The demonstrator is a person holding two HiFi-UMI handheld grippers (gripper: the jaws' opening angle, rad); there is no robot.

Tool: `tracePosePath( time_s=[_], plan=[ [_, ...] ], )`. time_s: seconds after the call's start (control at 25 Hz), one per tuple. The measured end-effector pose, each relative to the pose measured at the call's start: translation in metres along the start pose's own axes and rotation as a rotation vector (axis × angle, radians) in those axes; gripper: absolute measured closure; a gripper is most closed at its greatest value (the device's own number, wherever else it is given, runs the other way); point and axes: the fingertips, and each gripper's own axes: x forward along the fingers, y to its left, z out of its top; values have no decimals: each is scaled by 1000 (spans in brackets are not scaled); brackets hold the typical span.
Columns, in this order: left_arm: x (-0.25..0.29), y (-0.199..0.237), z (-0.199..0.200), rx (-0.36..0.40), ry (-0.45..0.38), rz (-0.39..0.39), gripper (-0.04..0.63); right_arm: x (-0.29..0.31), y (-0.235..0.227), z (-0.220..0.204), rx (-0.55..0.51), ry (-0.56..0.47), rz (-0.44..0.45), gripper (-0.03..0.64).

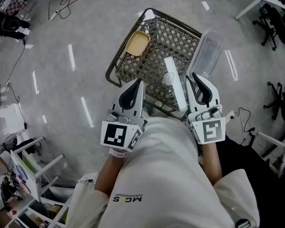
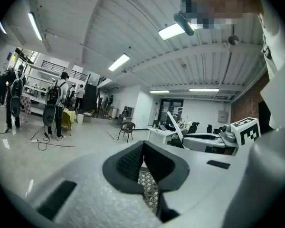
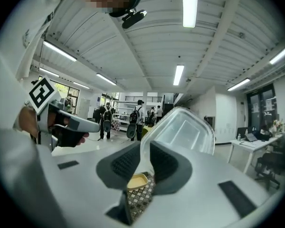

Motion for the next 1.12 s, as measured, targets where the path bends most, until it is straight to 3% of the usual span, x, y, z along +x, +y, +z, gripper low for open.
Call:
tracePosePath(
  time_s=[1.12],
  plan=[
    [-3, -2, 6, 36, 3, -73, 571, -15, 9, 2, -1, -5, -72, 540]
  ],
)
